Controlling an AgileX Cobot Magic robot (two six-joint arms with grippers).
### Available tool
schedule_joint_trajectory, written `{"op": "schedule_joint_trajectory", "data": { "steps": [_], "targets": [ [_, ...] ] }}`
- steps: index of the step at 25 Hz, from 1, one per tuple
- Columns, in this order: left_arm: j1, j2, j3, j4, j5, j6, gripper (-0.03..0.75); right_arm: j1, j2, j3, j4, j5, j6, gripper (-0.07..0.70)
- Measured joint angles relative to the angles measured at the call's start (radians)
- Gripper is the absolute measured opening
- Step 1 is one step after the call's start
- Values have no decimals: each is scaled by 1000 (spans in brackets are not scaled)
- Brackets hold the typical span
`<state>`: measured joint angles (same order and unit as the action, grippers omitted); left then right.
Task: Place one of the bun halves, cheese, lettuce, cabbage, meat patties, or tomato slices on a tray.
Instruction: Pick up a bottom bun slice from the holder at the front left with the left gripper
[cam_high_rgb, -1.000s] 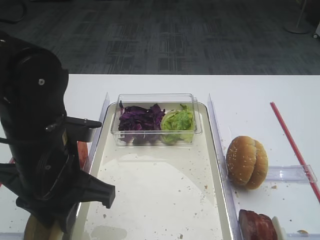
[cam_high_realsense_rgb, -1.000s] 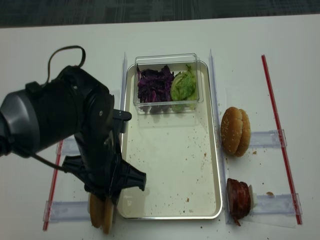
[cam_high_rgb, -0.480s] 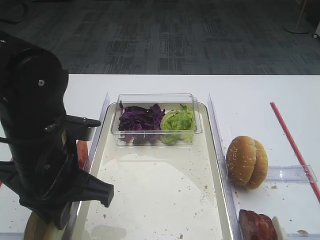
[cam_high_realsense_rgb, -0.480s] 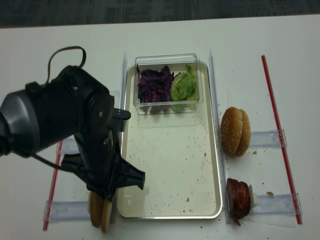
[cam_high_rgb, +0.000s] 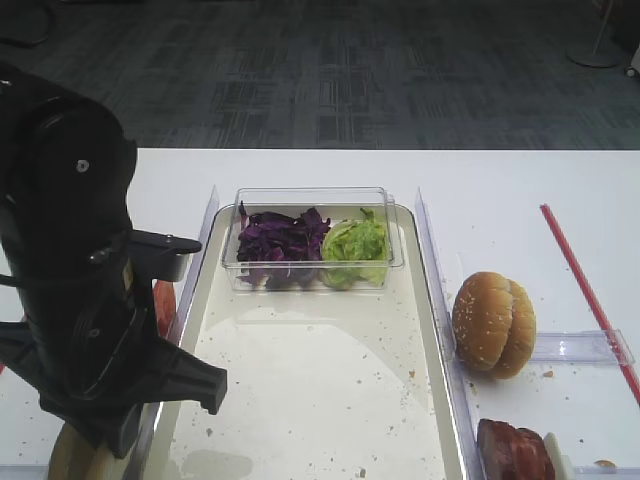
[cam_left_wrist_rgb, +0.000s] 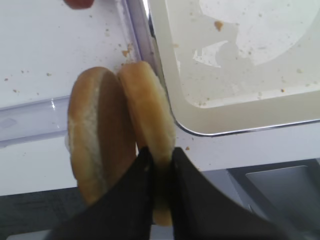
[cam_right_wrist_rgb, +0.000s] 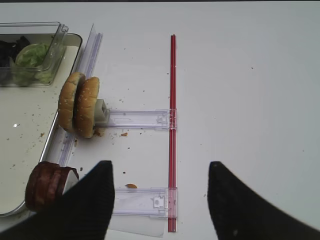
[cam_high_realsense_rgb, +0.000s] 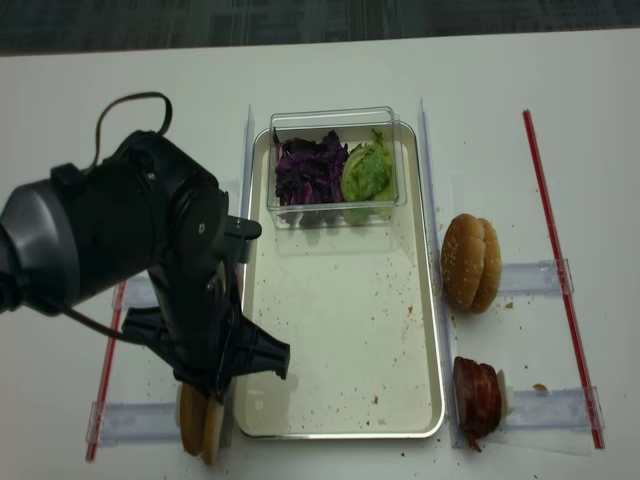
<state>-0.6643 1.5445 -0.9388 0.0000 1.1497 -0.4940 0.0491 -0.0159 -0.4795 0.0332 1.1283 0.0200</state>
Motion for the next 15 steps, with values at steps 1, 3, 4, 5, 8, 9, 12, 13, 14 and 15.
{"op": "schedule_joint_trajectory", "data": {
  "steps": [1,3,4,5,8,9,12,13,14,15],
  "targets": [
    [0,0,0,0,0,0,45,0,0,0,0,0,0,445],
    [0,0,0,0,0,0,44,0,0,0,0,0,0,445],
    [0,0,0,0,0,2,44,0,0,0,0,0,0,445],
    [0,0,0,0,0,2,44,0,0,0,0,0,0,445],
    [0,0,0,0,3,8,44,0,0,0,0,0,0,445],
    [0,0,0,0,3,10,44,0,0,0,0,0,0,445],
    [0,0,0,0,3,14,44,0,0,0,0,0,3,445],
    [0,0,0,0,3,14,44,0,0,0,0,0,3,445],
    [0,0,0,0,3,16,44,0,0,0,0,0,3,445],
    [0,0,0,0,4,16,43,0,0,0,0,0,3,445]
  ]
}}
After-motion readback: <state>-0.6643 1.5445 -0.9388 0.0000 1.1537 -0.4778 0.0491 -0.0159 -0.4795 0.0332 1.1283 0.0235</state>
